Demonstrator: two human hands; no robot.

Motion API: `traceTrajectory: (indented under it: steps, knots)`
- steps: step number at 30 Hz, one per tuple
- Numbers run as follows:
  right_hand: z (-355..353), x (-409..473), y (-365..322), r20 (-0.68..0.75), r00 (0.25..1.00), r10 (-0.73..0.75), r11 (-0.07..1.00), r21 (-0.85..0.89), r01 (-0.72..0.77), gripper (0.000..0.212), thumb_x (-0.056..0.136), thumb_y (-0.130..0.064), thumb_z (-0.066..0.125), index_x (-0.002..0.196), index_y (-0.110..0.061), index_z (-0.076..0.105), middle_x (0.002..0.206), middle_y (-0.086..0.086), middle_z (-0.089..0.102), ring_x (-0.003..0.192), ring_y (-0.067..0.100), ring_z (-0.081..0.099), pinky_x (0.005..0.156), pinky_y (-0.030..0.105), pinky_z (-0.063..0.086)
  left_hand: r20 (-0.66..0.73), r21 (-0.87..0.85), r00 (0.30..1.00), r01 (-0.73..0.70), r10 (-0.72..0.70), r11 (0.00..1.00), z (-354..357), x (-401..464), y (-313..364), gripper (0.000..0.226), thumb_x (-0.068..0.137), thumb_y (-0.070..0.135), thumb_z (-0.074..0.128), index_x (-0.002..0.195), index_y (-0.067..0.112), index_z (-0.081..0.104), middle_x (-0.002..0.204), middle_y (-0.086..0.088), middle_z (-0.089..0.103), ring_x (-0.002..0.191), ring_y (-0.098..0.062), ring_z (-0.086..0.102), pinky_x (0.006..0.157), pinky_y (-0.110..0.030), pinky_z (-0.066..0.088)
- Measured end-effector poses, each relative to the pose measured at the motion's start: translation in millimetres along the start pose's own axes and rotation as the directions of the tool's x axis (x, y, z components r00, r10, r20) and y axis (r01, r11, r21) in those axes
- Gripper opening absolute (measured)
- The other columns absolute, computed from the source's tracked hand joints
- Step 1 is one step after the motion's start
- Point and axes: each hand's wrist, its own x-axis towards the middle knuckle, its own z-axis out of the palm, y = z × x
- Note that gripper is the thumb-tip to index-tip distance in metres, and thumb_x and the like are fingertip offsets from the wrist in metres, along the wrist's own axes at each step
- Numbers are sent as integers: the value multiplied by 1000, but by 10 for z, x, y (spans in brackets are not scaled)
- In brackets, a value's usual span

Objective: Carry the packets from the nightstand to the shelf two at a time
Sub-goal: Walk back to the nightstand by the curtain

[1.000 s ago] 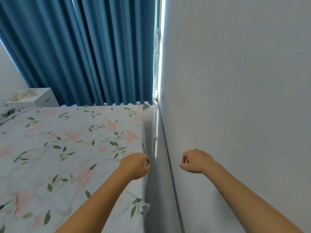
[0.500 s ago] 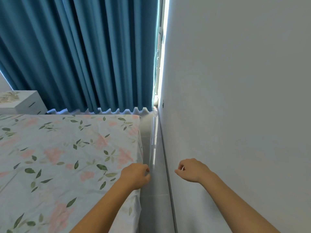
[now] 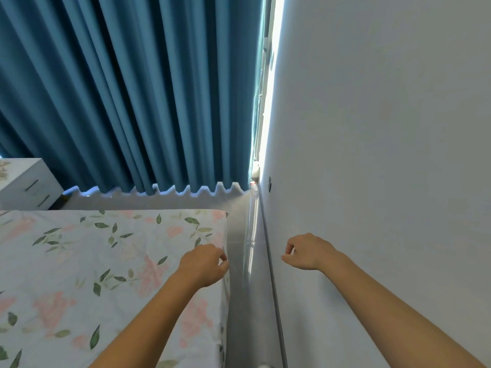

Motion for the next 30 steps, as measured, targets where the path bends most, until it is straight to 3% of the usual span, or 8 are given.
traceTrajectory:
  steps: [9, 13, 23, 30]
  knots:
    - [-956, 2102, 189, -3, 1000, -16, 998, -69, 16, 37, 88, -42, 52, 112, -18, 67, 118, 1, 64, 106, 21, 62, 88, 33, 51, -23, 3, 999, 23, -23, 1000, -623, 2116, -141, 36, 97, 40, 43, 127, 28, 58, 136, 6, 54, 117, -16, 55, 89, -30, 45]
    - [-1396, 2870, 180, -25, 1000, -5, 992, -126, 1, 35, 89, -35, 52, 115, -18, 65, 119, 1, 63, 106, 21, 62, 83, 30, 47, -66, -47, 996, 58, -61, 997, -909, 2987, -255, 35, 95, 41, 43, 124, 31, 59, 130, 7, 58, 114, -15, 57, 93, -33, 49]
    - [-1940, 4519, 195, 28, 1000, -13, 996, -86, 15, 35, 88, -36, 52, 114, -18, 66, 119, 1, 64, 110, 21, 59, 91, 33, 51, -27, -87, 998, 48, -51, 995, -1263, 4673, -624, 33, 95, 35, 44, 122, 27, 63, 127, 5, 62, 113, -15, 58, 90, -30, 48]
    - [-2723, 6238, 73, 8, 1000, -7, 991, -130, 8, 35, 90, -38, 51, 118, -21, 63, 123, 0, 61, 112, 22, 58, 92, 33, 50, -126, -84, 989, 65, -75, 994, -1758, 6355, -1191, 31, 95, 35, 42, 119, 32, 63, 119, 10, 64, 114, -13, 54, 83, -30, 48]
